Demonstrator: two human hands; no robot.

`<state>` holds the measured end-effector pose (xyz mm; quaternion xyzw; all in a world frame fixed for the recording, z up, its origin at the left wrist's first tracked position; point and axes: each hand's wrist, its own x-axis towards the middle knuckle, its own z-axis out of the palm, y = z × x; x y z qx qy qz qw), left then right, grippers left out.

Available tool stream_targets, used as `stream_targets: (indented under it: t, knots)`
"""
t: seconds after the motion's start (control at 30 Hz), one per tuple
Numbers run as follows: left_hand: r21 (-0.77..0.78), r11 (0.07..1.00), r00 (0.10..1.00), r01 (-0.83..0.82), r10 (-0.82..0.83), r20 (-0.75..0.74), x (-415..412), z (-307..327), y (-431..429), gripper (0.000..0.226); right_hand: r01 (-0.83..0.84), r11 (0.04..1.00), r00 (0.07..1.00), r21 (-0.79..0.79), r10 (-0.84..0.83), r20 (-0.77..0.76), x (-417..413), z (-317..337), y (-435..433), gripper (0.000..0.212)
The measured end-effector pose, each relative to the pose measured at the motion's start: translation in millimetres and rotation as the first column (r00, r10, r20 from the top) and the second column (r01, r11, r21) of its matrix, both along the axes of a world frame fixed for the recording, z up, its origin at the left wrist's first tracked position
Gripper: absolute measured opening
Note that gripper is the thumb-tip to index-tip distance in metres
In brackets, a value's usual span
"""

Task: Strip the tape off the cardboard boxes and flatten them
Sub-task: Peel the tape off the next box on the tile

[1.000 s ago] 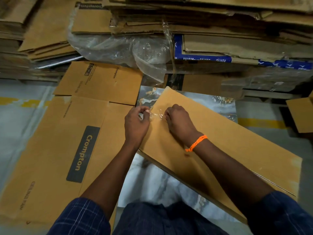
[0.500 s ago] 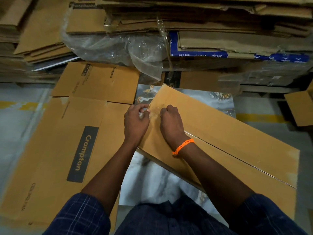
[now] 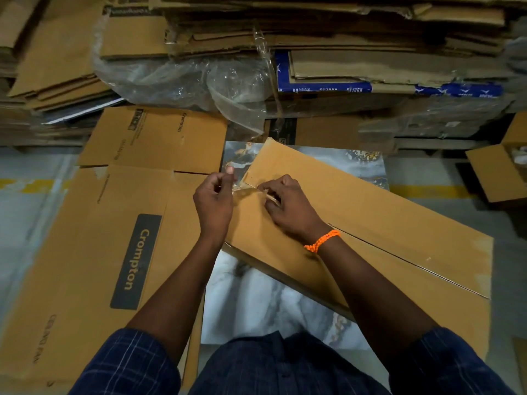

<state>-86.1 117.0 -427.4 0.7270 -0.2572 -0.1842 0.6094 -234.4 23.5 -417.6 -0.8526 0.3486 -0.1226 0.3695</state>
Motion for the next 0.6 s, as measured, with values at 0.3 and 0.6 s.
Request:
stream_targets:
  t: [0.3, 0.6]
  knots:
    - [0.126, 0.992, 0.973, 0.007, 0.022, -0.230, 36.2, 21.4, -26.8, 0.034, 0.133, 0.984, 0.988, -0.117, -0.121, 0.101, 4.5, -15.6, 14.6, 0.024]
    - [0.289, 0.956, 0.974, 0.049, -0.110, 0.200, 52.7, 20.7, -46.7, 0.048, 0.047, 0.917, 0.997, -0.396, -0.067, -0.037, 3.2, -22.9, 21.5, 0.041]
